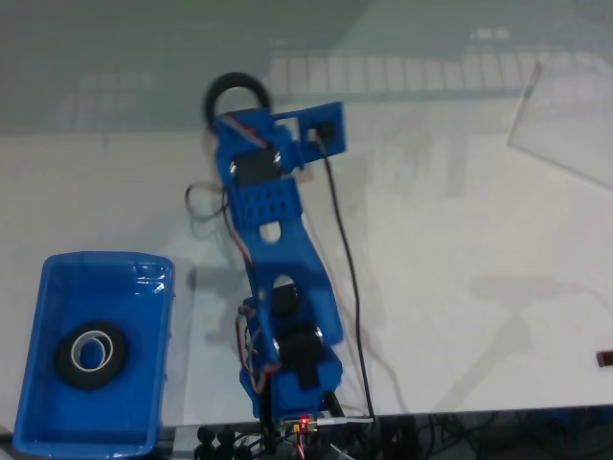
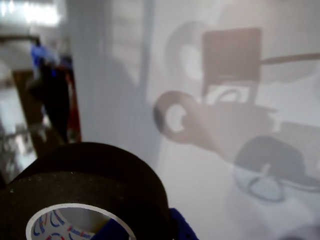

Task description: Grasp all tape and put them in the bin.

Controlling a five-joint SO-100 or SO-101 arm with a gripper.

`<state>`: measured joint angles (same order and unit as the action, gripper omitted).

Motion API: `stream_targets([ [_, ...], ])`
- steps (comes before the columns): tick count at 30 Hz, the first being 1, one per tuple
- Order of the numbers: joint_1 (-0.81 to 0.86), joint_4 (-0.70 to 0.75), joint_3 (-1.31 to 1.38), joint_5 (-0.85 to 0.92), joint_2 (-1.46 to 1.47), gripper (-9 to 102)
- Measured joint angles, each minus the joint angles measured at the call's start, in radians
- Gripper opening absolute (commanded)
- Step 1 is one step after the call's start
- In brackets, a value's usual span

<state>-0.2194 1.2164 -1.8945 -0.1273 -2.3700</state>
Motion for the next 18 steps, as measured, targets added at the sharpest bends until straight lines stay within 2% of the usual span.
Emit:
stream_targets([
  [8, -0.433, 0.132, 0.0, 0.055, -0.187, 0],
  [13, -0.739, 0.187, -0.048, 0.067, -0.19, 0],
  [18, -0.953, 0.192, -0.107, 0.067, -0.127, 0],
])
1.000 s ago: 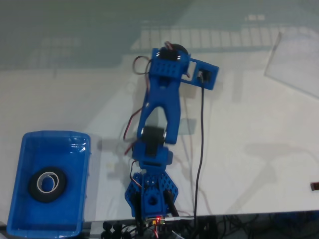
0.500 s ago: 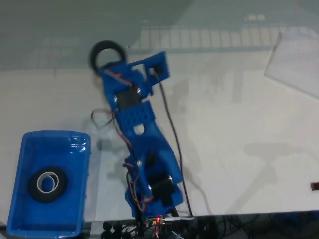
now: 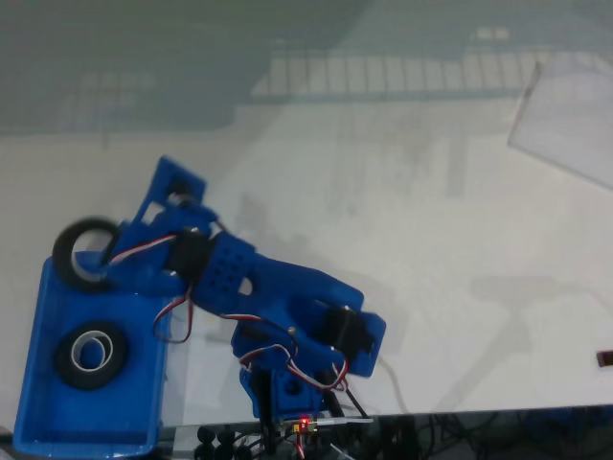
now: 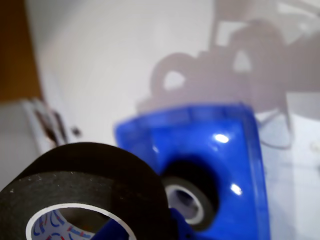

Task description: Grasp all tape and put them in the bin.

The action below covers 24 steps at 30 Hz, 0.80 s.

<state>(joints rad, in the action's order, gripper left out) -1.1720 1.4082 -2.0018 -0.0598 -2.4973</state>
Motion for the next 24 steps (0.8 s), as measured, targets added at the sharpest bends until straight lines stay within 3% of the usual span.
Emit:
stream_targets([
  [6, -0.156, -0.017, -0.058, 0.011, 0.083, 0],
  [17, -0.247, -0.071, -0.067, 0.063, 0.153, 1],
  [24, -0.247, -0.078, -0.067, 0.043, 0.163, 28],
])
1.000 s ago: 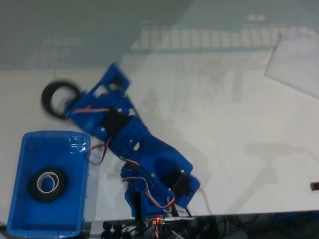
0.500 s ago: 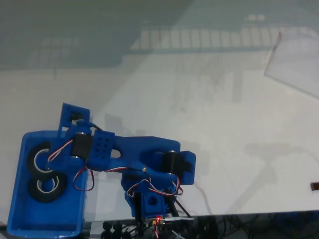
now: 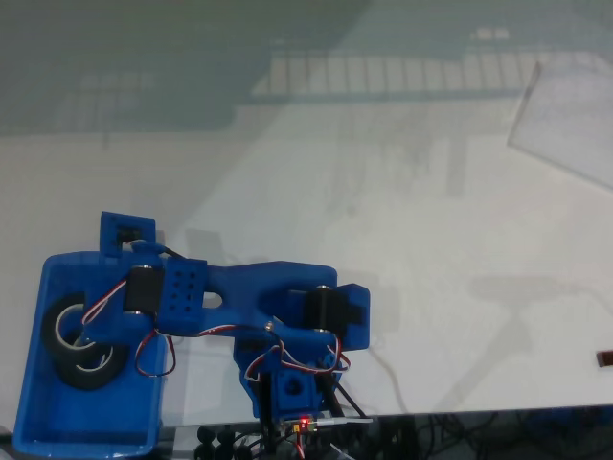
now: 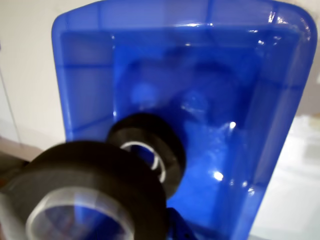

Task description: Grasp all tape and put them in the bin.

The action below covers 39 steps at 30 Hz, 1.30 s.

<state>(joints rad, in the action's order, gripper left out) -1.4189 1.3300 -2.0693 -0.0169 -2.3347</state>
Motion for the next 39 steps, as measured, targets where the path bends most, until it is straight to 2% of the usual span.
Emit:
stream_targets([
  [12, 0.153, -0.021, 0.002, -0.009, -0.069, 28],
  [19, 0.442, -0.044, -0.017, 0.072, -0.173, 28],
  [24, 0.749, -0.181, -0.126, 0.133, -0.295, 27],
  [32, 1.238, -0.528, -0.4, 0.144, -0.462, 26],
  [39, 1.48, -0.676, -0.687, 0.15, -0.692, 25],
])
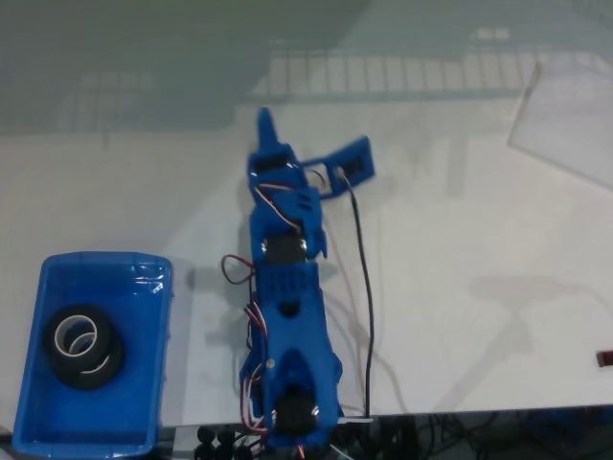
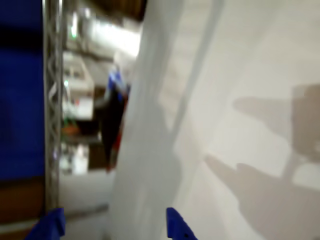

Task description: Grasp all tape and put them in the bin.

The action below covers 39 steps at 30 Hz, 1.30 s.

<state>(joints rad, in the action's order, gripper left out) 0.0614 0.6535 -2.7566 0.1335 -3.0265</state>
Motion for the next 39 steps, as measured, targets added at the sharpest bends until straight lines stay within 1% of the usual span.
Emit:
stream_targets([
  [4, 0.035, -0.005, -0.179, 0.038, -0.204, 23],
  [6, 0.048, -0.005, -0.244, 0.052, -0.259, 23],
  [12, 0.055, -0.003, -0.307, 0.067, -0.282, 21],
  [16, 0.057, 0.035, -0.308, 0.069, -0.282, 18],
  [18, 0.057, 0.064, -0.308, 0.069, -0.282, 15],
  [21, 0.057, 0.11, -0.308, 0.078, -0.282, 7],
  [24, 0.057, 0.123, -0.308, 0.081, -0.282, 0],
  [39, 0.057, 0.129, -0.308, 0.081, -0.282, 0],
])
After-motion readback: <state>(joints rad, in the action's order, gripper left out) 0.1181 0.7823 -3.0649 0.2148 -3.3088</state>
